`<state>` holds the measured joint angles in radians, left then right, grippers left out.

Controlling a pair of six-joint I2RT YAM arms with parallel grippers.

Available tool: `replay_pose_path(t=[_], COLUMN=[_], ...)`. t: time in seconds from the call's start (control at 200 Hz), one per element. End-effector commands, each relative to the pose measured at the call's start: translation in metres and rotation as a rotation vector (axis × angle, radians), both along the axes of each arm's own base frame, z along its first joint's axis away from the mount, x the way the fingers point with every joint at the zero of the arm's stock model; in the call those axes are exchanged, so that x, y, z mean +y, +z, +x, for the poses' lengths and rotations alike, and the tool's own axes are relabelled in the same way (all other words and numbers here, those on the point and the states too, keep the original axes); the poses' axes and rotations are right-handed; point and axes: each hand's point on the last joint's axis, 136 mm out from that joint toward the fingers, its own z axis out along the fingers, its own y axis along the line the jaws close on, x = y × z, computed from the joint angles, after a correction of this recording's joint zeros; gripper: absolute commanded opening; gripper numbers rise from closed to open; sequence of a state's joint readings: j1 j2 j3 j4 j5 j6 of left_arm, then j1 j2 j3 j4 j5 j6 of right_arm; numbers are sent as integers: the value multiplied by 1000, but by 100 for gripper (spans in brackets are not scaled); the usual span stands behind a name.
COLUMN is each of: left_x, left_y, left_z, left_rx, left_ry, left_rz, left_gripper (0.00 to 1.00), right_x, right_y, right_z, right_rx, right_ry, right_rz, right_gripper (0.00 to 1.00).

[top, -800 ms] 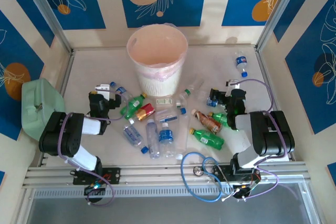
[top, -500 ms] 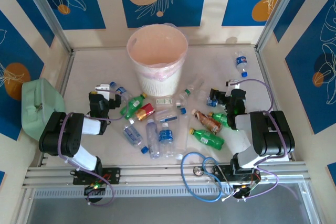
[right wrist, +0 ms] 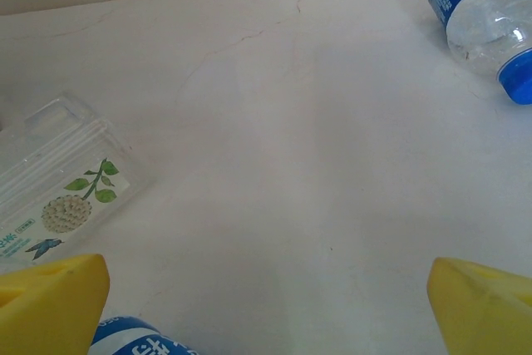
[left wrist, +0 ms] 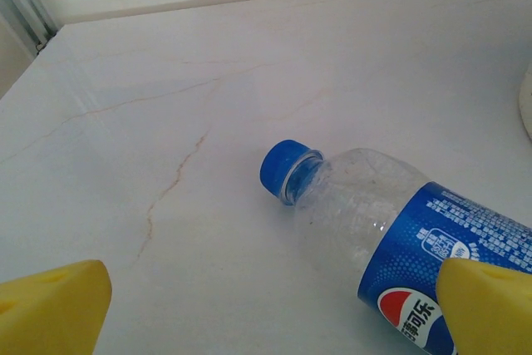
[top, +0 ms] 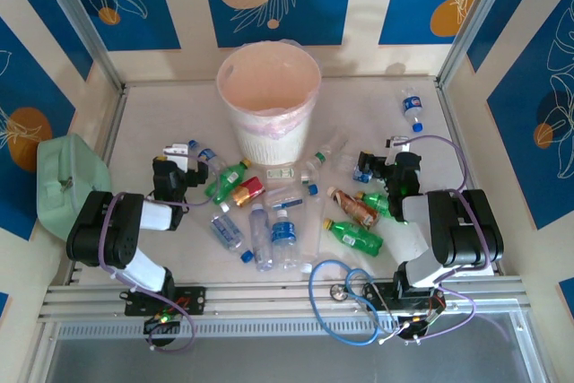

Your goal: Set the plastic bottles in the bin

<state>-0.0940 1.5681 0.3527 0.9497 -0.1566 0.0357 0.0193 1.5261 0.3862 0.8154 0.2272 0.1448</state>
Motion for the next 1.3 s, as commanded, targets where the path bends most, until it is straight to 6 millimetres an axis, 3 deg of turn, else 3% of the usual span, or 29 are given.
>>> replay_pose_path(t=[0.0,0.1,0.14,0.215,0.285,0.355,0.425,0.525,0.635,0.695,0.83,0.885,1.05,1.13,1.296], left_x=[-3,-2,-3,8,41,50,33,2,-36,-56,-79,-84,-92,-93,-87], left_y=[7,14,27,78,132,155,154,145,146,150,159,157,137,131,129], left_z=[5,7,7,6,-13,-41,-57,-70,-81,-87,-104,-109,-115,-116,-114], left_rx=[-18,-17,13,58,16,30,74,170,233,251,277,300,368,386,377], left_ry=[-21,-21,-8,107,351,447,412,347,241,177,87,72,75,91,127], left_rz=[-4,2,34,144,81,-97,-280,-382,-390,-393,-413,-443,-506,-522,-517], left_gripper=[100,100,100,100,100,98,94,92,90,89,88,86,80,78,75], right_x=[2,-11,-23,-25,-22,-46,-47,-49,-56,-64,-72,-77,-90,-101,-103], right_y=[13,34,66,132,168,155,144,133,142,150,159,156,117,91,48], right_z=[6,8,7,-10,-25,-47,-55,-63,-51,-43,-17,-8,20,32,61], right_rx=[-41,9,60,158,167,175,247,462,655,715,718,717,746,764,778], right_ry=[19,-111,-231,-309,-336,-515,-502,-562,-556,-564,-518,-515,-475,-473,-389], right_rz=[-2,-57,-52,127,238,382,496,401,253,203,232,260,329,350,445], right_gripper=[99,99,99,99,99,99,92,90,90,98,96,90,75,72,71])
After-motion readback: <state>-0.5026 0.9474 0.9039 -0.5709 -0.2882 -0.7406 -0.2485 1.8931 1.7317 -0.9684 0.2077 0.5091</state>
